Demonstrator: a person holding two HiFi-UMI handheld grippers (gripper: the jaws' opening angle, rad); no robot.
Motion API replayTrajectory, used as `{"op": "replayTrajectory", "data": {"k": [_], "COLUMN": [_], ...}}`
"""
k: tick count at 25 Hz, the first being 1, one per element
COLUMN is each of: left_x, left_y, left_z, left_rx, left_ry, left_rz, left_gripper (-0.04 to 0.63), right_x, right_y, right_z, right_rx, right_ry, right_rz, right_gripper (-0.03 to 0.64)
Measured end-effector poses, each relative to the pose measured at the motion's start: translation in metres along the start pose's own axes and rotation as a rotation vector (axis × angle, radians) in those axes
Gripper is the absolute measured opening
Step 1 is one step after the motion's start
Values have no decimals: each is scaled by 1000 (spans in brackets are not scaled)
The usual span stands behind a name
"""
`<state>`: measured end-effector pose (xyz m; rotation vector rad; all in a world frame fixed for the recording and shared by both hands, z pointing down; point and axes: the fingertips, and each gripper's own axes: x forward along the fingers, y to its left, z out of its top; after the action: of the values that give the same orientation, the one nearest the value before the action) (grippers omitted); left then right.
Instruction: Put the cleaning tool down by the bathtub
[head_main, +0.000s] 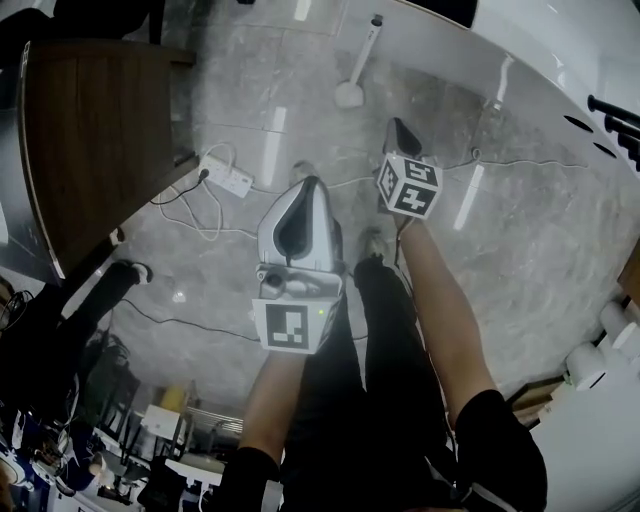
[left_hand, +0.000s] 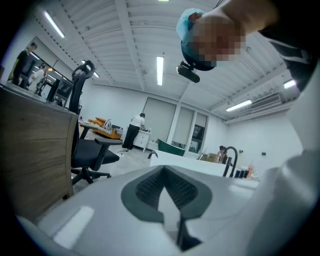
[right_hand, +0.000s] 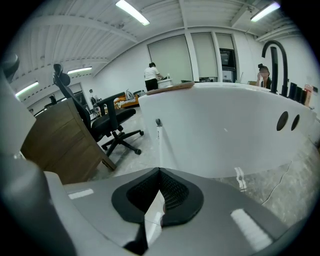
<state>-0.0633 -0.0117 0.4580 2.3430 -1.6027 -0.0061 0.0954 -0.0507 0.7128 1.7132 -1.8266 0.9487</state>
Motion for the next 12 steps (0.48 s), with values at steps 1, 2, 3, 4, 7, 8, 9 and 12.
{"op": "replayTrajectory", "data": {"k": [1,2,3,4,7,8,9,12], "left_x": [-3,-7,-10,-14,-24,-27,-31,-39], "left_y": [-7,-14,-21,-27,-44,-50,-55,-70], "left_z": [5,10,15,20,34,39,45,66], "left_rx": [3,6,10,13,13,12,13,34], "left_ry": [-4,-8,-13,-16,-24,-30,-38,-79], "left_rz": [0,0,-1,0,3,6,8,16], "left_gripper": [7,8,6,8,8,7,8,8], "right_x": [-9,-19,-28,-37,-63,-72,-80,-105], "right_y": [-2,-3,-4,-5,-5,-5,-5,-3], "right_z": [3,6,8,11,19,21,24,32], "right_rx": [0,0,0,0,-4,-7,-12,-21], "right_ry": [-5,-10,-14,-17,-27,-31,-35,-49], "right_rz": [5,9,15,21,41,49,58,84], "right_gripper": [0,0,0,0,0,0,0,0]}}
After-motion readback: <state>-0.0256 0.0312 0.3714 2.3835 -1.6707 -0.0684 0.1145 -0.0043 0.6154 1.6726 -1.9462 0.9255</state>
